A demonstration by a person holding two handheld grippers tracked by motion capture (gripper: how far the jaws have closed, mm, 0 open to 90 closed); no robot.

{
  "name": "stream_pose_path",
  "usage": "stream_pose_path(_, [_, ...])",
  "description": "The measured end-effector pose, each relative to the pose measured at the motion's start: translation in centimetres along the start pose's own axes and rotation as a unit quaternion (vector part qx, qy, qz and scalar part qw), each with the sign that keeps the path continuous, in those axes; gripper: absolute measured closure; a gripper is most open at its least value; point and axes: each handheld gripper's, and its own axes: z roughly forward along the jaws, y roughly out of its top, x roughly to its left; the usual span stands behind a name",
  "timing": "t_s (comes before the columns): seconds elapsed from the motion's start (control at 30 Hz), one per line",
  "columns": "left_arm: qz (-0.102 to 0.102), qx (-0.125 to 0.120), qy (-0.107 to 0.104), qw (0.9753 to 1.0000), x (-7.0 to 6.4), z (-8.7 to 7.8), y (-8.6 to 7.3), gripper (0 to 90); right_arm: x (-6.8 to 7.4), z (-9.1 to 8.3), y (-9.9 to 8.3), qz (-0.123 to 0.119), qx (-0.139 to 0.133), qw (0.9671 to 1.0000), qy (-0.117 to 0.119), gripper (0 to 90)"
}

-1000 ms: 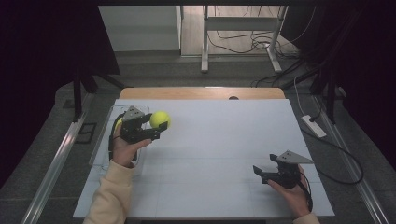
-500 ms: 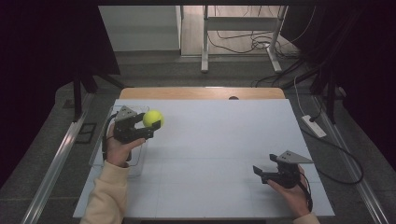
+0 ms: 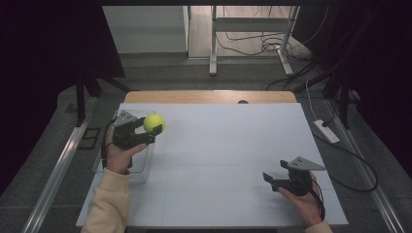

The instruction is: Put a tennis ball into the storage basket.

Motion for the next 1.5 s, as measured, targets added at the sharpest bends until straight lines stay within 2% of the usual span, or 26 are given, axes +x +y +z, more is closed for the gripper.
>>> stream_pose_path(0.4, [-0.008, -0.006, 0.011, 0.9999, 0.7, -0.9, -0.2, 28.3, 0.0, 0.0, 0.0, 0.002, 0.000, 1.0000, 0.000, 13.4])
stream_pose_path(0.63, [-0.013, -0.009, 0.025, 0.9996, 1.3, -1.7, -0.3, 28.3, 0.0, 0.1, 0.0, 0.001, 0.000, 1.0000, -0.001, 13.4])
stream_pose_path(0.77, [-0.014, -0.008, 0.036, 0.9992, 1.6, -1.9, -0.3, 28.3, 0.1, 0.1, 0.0, 0.000, 0.001, 1.0000, -0.001, 13.4])
stream_pose_path(1.4, [-0.023, -0.004, 0.058, 0.9981, 2.7, -2.8, -1.0, 28.3, 0.0, 0.0, 0.0, 0.001, 0.000, 1.0000, -0.002, 13.4])
stream_pose_path(1.5, [-0.026, -0.003, 0.073, 0.9970, 3.1, -3.2, -1.2, 28.3, 0.0, 0.0, 0.0, 0.000, 0.000, 1.0000, -0.002, 13.4])
